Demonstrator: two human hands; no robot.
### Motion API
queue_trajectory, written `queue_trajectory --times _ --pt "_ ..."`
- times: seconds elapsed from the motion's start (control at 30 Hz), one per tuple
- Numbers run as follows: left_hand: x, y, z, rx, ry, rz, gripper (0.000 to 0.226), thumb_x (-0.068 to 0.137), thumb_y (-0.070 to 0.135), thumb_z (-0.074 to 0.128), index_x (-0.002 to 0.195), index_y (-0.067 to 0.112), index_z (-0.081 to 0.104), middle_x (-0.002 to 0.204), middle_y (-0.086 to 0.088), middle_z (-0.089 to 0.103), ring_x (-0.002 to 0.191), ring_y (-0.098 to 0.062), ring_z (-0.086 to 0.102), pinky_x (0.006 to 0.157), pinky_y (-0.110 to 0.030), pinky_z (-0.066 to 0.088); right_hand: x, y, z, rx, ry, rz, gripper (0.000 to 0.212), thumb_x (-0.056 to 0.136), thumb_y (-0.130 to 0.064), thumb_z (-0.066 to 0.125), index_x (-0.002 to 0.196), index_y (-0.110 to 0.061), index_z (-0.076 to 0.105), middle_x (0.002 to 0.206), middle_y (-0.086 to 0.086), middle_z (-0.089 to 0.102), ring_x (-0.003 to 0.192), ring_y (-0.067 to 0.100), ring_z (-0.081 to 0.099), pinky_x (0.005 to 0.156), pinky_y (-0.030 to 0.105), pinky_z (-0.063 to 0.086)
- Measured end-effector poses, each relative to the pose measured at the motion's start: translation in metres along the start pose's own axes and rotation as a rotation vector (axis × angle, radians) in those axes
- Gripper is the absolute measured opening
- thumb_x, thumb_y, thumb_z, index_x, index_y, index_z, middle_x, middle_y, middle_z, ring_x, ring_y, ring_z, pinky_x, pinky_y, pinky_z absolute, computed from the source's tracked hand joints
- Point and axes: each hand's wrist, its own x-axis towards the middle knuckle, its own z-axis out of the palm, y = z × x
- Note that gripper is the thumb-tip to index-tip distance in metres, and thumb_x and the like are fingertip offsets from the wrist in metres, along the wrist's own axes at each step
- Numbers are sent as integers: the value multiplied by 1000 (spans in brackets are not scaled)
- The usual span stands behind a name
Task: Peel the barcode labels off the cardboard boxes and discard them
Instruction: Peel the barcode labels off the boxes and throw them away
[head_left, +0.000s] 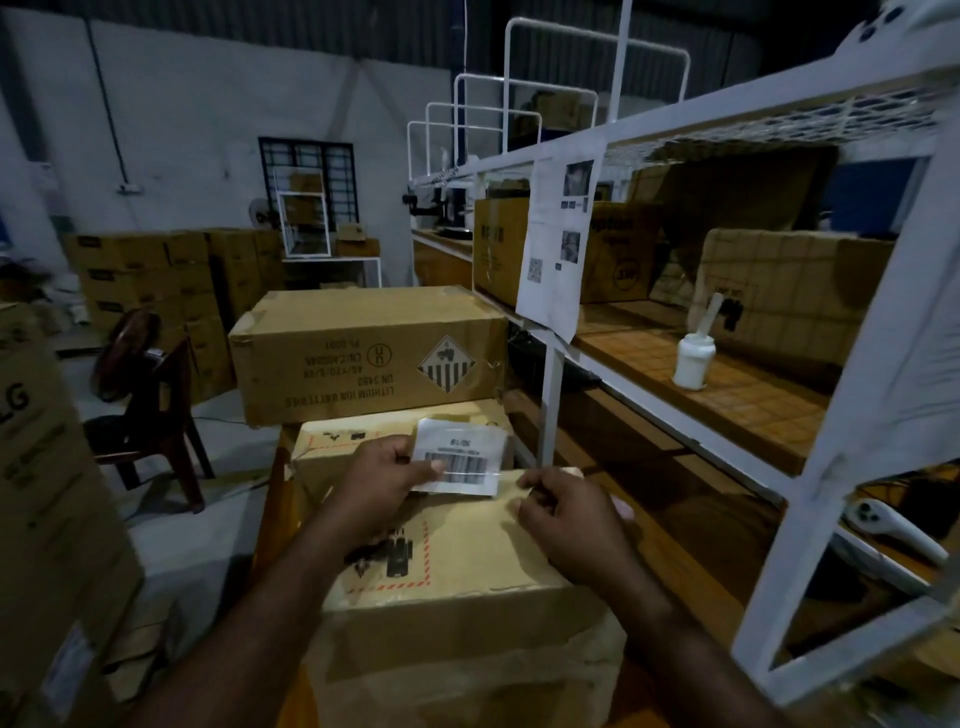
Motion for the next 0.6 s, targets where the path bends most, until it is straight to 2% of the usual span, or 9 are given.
queue_trajectory --times 0.07,0.13,0.2,0.27,0.33,0.4,0.5,0.6 --pt "4 2 -4 -59 102 -2 10 92 16 64 99 16 71 87 -5 77 80 -20 74 67 -34 58 -1 0 5 -261 -8 -168 24 90 -41 53 103 -29 69 98 -13 65 90 1 55 80 29 52" --pt "5 0 -4 -84 167 25 9 94 17 62 97 19 70 85 -4 76 71 -14 73 56 -25 53 -4 -7 8 -437 -103 -273 36 91 -49 41 104 -30 68 109 -12 61 99 5 50 91 38 46" --pt "6 -6 -1 -23 186 74 9 94 20 61 93 24 69 81 0 75 63 -6 70 50 -20 49 -13 -22 10 -454 -258 -241 47 92 -58 36 112 -28 65 125 -11 53 111 7 45 102 40 39" --pt "8 -10 1 50 166 108 11 94 21 63 87 28 69 78 5 75 67 -5 71 56 -23 50 -20 -40 14 -457 -394 -210 57 92 -62 36 125 -21 60 140 -6 44 125 14 39 113 41 27" --pt "13 -13 3 71 126 109 12 93 19 65 85 27 71 80 5 77 77 -10 73 68 -28 54 -21 -55 20 -532 -450 -198 74 92 -66 34 135 -9 51 146 5 40 131 23 36 113 41 22" --pt "15 -15 3 87 98 108 10 92 17 66 89 22 74 83 4 77 80 -13 73 75 -31 56 -15 -63 30 -564 -452 -201 87 89 -73 28 140 -4 43 150 12 37 136 27 33 113 43 21" --pt "15 -15 2 86 104 125 10 93 17 65 93 19 75 84 2 77 79 -14 73 76 -34 57 -11 -63 48 -554 -442 -172 96 87 -78 21 149 -5 27 159 15 18 147 26 14 119 45 8" --pt "14 -16 -2 39 169 120 10 93 19 64 94 20 73 82 0 77 78 -19 73 74 -39 58 -23 -63 49 -533 -449 -161 99 84 -81 14 153 -11 17 162 10 9 149 22 5 119 40 3"
